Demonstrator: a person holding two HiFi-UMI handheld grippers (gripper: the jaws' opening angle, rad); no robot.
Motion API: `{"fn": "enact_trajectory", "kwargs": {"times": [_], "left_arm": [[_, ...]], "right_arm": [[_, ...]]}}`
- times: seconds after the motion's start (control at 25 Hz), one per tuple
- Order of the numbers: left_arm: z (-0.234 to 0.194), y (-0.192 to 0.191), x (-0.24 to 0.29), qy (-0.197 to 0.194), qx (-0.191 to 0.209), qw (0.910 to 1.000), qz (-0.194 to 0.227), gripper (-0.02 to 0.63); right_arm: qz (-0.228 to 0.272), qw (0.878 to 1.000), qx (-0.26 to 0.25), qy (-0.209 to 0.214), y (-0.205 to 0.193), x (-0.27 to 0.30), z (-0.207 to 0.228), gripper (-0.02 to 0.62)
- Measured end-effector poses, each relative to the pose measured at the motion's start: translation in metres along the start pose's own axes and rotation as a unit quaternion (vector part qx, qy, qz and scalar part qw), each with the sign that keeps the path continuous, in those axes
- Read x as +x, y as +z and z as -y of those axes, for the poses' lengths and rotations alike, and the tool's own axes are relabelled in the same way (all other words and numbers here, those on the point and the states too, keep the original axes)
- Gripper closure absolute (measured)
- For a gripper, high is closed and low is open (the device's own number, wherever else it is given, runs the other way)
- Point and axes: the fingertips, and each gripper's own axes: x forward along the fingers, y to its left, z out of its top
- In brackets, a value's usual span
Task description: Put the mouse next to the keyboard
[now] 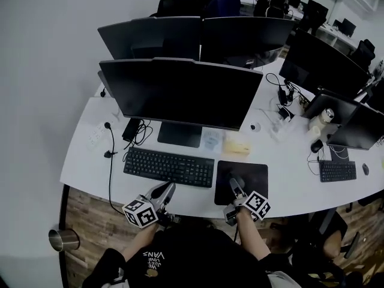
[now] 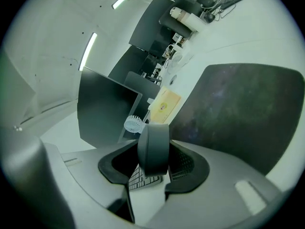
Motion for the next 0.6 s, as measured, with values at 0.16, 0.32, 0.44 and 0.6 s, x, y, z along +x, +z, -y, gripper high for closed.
{"fn": "enact_trajectory", "kwargs": {"times": [0.16, 0.32, 0.44, 0.6], "left_arm": [[-0.013, 0.007, -0.002, -0.012, 0.003, 0.9998, -0.012, 0.604], [-0.024, 0.013, -0.003, -0.024, 0.008, 0.9993, -0.028, 0.604], [-0.03, 0.017, -0.003, -0.033, 0.011, 0.9986, -0.039, 0.604], [-0.038, 0.021, -0.001, -0.047, 0.016, 0.9974, -0.051, 0.604]], "right_arm": [[0.026, 0.999, 0.009, -0.017, 0.001, 0.013, 0.005, 0.417], [0.052, 0.998, 0.023, -0.035, 0.002, 0.023, 0.01, 0.417], [0.067, 0.996, 0.025, -0.052, 0.002, 0.029, 0.015, 0.417], [0.087, 0.993, 0.024, -0.071, 0.004, 0.033, 0.022, 0.417]]}}
